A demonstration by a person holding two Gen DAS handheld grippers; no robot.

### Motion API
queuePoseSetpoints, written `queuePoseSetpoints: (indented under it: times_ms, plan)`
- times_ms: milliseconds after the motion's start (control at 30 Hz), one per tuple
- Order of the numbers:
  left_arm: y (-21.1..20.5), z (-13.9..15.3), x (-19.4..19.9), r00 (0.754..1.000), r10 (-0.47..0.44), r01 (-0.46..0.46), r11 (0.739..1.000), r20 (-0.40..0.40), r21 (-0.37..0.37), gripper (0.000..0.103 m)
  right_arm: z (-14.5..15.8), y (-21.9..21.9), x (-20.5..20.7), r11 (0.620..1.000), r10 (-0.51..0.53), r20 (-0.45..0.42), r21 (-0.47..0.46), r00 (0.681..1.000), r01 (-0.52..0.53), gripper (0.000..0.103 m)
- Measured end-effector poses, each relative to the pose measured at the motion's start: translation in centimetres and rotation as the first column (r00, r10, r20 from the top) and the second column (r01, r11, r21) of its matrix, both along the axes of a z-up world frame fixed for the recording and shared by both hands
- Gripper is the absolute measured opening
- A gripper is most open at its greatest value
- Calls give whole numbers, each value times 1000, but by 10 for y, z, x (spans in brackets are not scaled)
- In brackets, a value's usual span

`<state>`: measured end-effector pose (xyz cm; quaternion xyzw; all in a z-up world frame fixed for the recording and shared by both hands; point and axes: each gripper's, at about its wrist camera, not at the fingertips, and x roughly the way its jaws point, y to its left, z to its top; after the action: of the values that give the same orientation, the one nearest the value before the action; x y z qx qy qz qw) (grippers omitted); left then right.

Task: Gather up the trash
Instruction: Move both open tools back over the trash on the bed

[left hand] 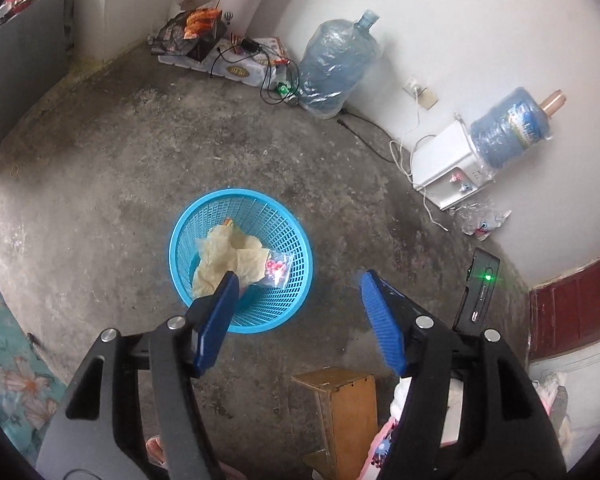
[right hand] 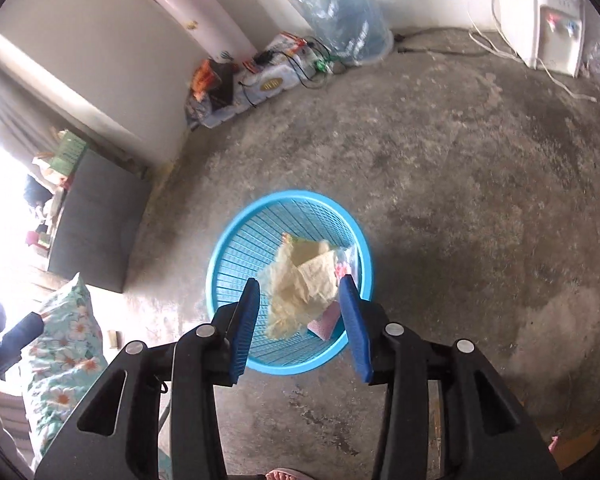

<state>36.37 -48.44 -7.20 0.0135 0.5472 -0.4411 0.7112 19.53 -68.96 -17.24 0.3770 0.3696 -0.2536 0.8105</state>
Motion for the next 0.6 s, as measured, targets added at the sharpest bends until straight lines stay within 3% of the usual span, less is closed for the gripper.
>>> queuePoseSetpoints:
  times_ms: [133, 200, 333, 467, 600]
  plan:
    - [65, 54, -14, 999, 1, 2, 998, 48, -69, 61, 45, 28, -9, 994, 88, 54, -73, 995, -84, 43]
    - [109, 82, -21, 996, 18, -10, 996, 88, -93, 61, 70, 46, -13, 984, 145, 72, -118, 987, -136, 49]
    - [216, 132, -35, 974, 131, -108, 986, 185, -130, 66, 122, 85, -23, 949, 270, 130, -203, 954, -241, 59]
    - [335, 169, -52, 920, 310, -274, 946, 241, -173, 67, 166, 125, -28, 905, 389, 170, -255, 905, -341, 66]
    - [447, 203, -76, 822, 507, -452, 858, 261, -243, 73, 200, 170, -19, 850, 509, 181, -261, 841, -458, 66]
